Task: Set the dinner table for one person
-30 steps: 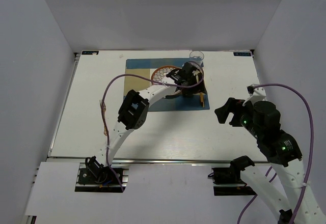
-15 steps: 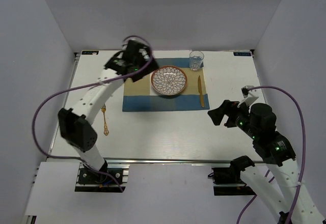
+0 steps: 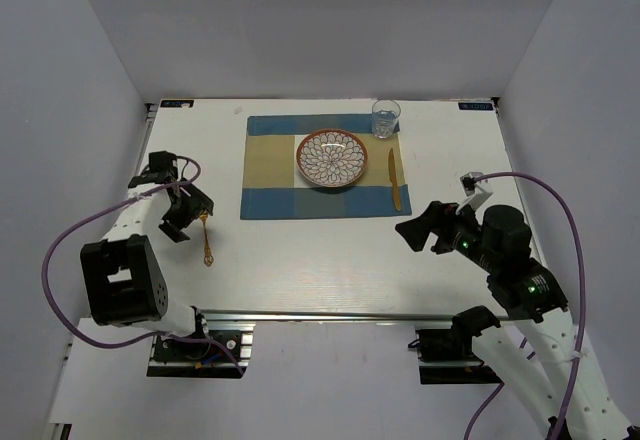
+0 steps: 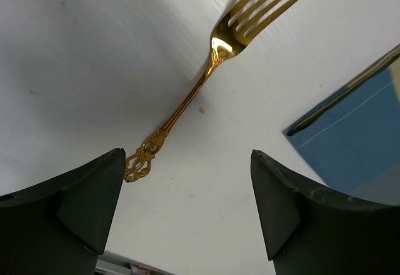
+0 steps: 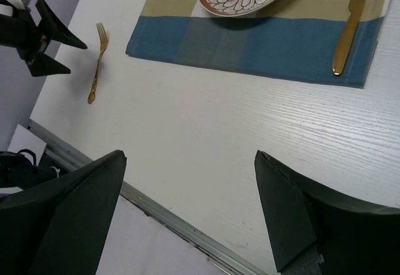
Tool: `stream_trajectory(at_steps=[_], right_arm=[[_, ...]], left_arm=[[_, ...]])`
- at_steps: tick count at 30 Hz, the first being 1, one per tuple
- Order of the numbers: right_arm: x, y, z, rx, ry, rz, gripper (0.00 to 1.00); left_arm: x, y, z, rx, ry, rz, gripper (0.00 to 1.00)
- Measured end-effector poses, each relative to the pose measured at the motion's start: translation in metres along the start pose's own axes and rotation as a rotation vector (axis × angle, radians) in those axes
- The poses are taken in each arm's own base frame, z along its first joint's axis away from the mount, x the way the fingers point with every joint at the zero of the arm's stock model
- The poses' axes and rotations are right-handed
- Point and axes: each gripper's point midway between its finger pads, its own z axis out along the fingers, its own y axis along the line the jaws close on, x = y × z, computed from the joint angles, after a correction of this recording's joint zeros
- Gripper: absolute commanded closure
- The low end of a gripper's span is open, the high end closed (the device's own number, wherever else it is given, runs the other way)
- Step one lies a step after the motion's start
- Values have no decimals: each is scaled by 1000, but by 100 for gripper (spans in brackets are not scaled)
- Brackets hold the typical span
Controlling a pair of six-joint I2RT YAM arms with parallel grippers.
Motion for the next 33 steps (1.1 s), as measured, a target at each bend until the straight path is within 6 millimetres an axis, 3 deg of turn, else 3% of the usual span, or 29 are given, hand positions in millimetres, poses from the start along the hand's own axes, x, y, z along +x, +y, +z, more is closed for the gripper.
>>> stream_trajectory(at_steps=[4, 18, 22, 23, 24, 33], right_arm=[[2, 4, 3, -24, 6, 14, 11], [-2, 11, 8, -71, -16, 35, 11], [-3, 12, 6, -75, -26, 46, 11], [-3, 13, 6, -76, -30, 49, 11], [-3, 13, 5, -76, -35, 50, 11], [-8, 14, 0, -77, -75, 65, 11]], left_arm=[[11, 4, 17, 8, 61, 28, 15], [16, 12, 58, -38, 141, 2, 27], [16, 13, 60, -45, 146, -12, 43], [16, 14, 60, -47, 148, -13, 55], [16, 14, 61, -48, 149, -16, 57], [15, 13, 63, -74, 176, -18, 56]])
